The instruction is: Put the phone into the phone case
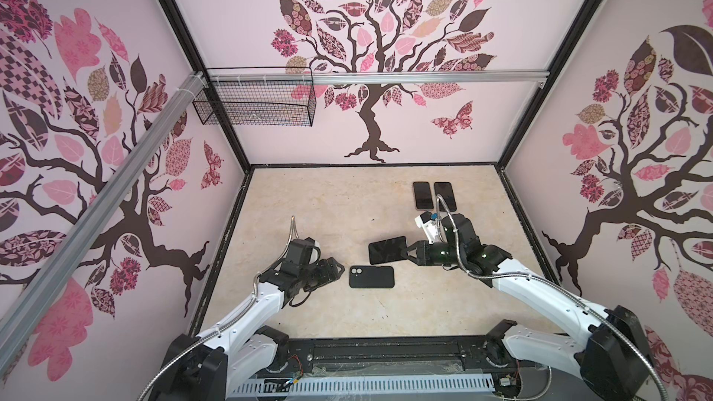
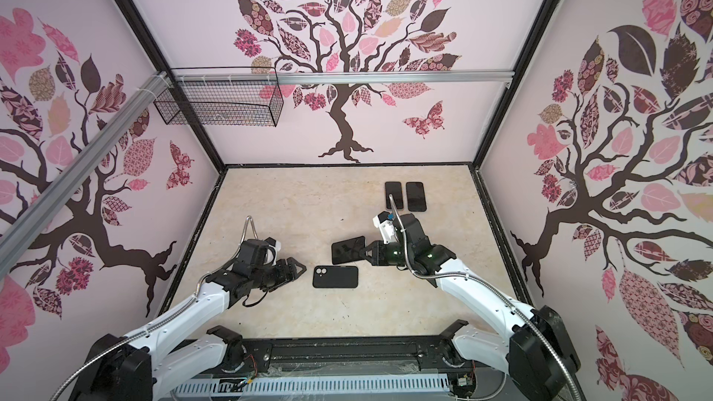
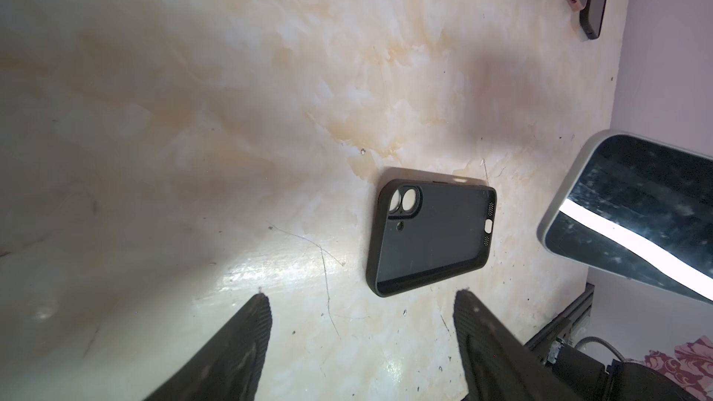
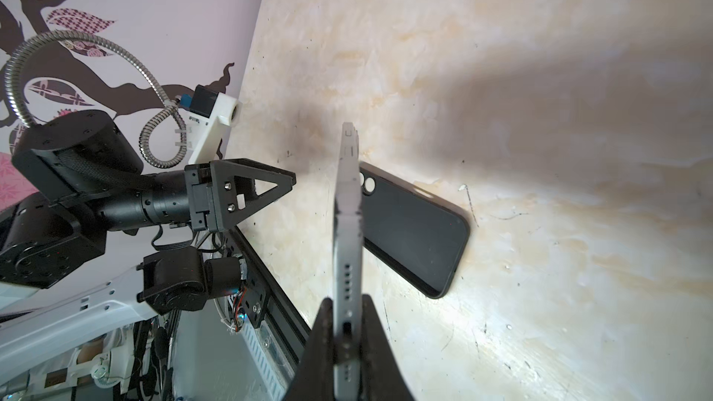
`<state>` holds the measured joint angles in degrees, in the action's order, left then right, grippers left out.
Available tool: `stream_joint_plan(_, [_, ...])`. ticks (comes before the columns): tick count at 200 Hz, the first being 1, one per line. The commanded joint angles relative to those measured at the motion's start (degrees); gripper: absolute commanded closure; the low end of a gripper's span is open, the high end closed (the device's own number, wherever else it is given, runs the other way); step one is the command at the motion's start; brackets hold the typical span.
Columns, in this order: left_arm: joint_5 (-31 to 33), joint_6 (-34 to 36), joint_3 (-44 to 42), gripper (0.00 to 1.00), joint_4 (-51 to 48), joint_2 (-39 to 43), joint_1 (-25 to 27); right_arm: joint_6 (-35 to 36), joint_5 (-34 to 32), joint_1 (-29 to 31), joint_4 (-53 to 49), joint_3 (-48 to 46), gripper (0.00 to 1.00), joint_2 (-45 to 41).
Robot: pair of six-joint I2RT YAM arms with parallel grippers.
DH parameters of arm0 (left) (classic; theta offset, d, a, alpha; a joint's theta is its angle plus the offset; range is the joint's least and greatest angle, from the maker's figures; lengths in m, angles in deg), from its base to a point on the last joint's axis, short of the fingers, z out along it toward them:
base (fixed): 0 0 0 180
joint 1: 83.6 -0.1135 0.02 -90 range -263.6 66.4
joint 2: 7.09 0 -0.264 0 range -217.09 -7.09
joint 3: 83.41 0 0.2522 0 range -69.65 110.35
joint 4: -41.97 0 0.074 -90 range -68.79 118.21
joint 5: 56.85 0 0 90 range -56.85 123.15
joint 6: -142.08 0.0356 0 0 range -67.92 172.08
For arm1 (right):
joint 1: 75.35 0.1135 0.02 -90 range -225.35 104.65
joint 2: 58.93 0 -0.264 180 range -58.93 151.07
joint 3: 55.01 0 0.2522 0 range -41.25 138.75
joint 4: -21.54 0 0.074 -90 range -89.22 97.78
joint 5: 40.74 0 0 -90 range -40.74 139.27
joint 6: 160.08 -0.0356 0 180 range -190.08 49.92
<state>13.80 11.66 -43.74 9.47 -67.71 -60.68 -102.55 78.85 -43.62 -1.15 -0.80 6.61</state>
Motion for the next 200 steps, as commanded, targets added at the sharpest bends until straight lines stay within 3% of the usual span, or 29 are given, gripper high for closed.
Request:
stream_joint_plan(1, [1.76, 1.43, 3.48, 0.25, 1.3, -2.68, 2.17, 0.7, 2.93, -0.14, 1.64, -0.42, 1.0, 1.2])
stream_joint_plan(49, [-1.74, 0.15, 2.16, 0.38, 6.41, -6.5, 2.74, -5.31, 4.86, -0.17, 7.97, -4.49, 1.0, 2.27])
stream_joint_plan(200, [-9.29, -0.52, 0.37, 0.5, 14.81, -15.72, 3.16, -10.01, 11.73, -0.14, 15.69, -6.37, 1.0, 11.66])
